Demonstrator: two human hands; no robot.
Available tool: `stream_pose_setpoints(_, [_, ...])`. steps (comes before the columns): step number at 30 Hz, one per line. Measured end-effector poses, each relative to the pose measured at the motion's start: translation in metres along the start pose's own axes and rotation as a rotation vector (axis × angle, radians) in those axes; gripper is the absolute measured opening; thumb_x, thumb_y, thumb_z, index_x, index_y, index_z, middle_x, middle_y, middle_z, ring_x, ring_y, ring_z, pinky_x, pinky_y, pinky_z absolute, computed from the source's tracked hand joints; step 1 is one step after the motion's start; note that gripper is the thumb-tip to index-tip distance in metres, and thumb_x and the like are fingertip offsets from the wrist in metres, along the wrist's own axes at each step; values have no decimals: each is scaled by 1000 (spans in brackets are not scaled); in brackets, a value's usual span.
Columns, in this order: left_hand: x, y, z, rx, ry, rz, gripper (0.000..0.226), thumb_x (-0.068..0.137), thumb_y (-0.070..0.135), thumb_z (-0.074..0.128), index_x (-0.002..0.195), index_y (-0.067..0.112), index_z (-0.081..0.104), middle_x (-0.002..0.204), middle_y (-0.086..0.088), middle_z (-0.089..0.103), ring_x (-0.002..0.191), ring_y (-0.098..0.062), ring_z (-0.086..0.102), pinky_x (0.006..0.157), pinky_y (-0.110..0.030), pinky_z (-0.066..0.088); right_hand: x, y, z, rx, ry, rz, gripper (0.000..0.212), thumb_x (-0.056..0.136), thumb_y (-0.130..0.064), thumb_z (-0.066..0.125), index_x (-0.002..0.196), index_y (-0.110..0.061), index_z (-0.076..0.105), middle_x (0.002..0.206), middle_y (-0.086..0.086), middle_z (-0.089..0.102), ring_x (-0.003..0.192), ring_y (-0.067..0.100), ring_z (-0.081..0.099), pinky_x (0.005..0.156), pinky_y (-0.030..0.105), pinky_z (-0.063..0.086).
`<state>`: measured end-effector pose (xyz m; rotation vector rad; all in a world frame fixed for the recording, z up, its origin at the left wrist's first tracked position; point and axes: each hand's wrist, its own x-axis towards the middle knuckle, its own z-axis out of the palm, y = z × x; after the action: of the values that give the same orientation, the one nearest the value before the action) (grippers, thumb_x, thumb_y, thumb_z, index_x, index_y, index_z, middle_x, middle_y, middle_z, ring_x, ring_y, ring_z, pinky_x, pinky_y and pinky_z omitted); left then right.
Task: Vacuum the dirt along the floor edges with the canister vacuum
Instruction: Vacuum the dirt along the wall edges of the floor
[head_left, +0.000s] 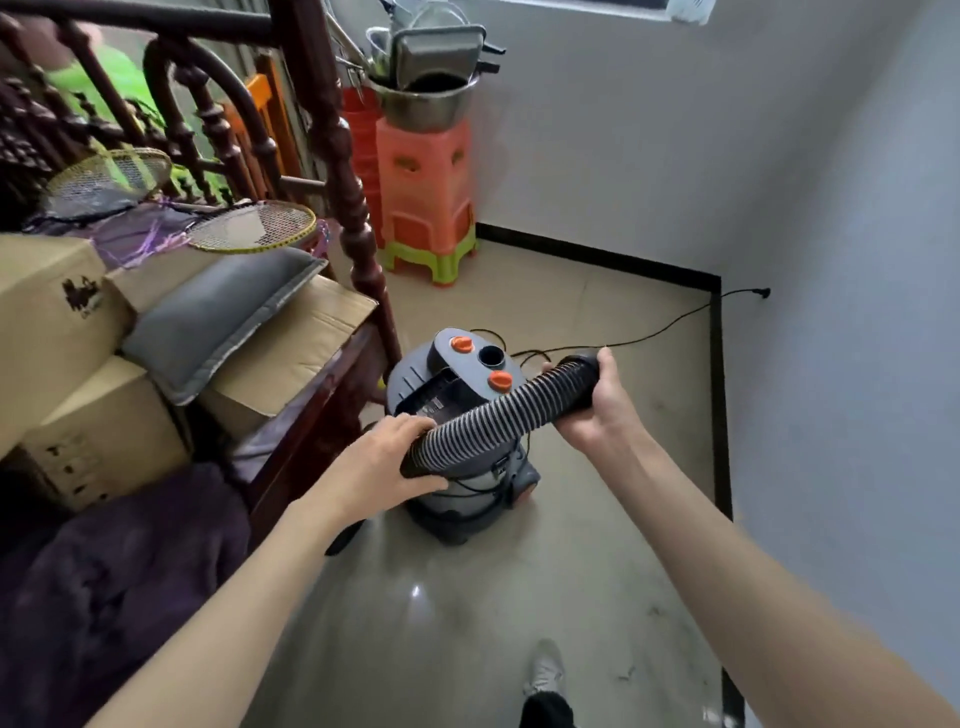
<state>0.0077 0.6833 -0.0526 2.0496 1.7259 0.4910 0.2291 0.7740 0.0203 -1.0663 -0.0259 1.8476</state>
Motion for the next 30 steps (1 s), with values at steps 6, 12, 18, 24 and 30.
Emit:
stream_pose_setpoints(6, [-40, -29, 8, -172, -223, -59, 57, 81, 9, 71, 129, 25, 44, 119, 7, 55, 110, -9, 54, 97, -30, 46, -62, 26, -29, 140, 20, 9, 49, 98, -47, 48, 98, 3, 50, 72, 14, 59, 67, 21, 58, 68, 37, 55])
stream_pose_setpoints(12, [-81, -44, 12, 8, -281, -20, 50, 77, 16, 76, 121, 20, 51, 112, 4, 55, 106, -17, 56, 93, -33, 45, -100, 23, -78, 100, -24, -97, 54, 96, -49, 49, 111, 3, 49, 64, 14, 62, 58, 16, 59, 66, 29, 56])
stream_pose_setpoints(18, [-151, -12, 33, 243, -314, 59, 51, 75, 49, 70, 120, 30, 53, 100, 6, 54, 95, -15, 59, 77, -26, 45, -136, 37, -96, -36, -103, -250, 49, 96, -47, 51, 108, 1, 47, 63, 8, 61, 56, 15, 58, 58, 29, 55])
stream_pose_setpoints(24, [-237, 21, 63, 360, -395, 30, 44, 78, 50, 65, 111, 22, 54, 99, 5, 50, 96, -16, 58, 72, -23, 38, -188, 82, -138, -208, -119, -202, 49, 94, -44, 56, 112, 0, 44, 75, 12, 55, 51, 16, 57, 51, 28, 54])
stream_pose_setpoints(30, [-321, 53, 101, 207, -535, 45, 37, 82, 31, 65, 92, 14, 33, 88, 5, 46, 88, -20, 57, 66, -25, 35, -255, 121, -200, -301, -75, -192, 52, 93, -43, 57, 120, -2, 41, 76, 13, 55, 47, 16, 56, 46, 27, 52])
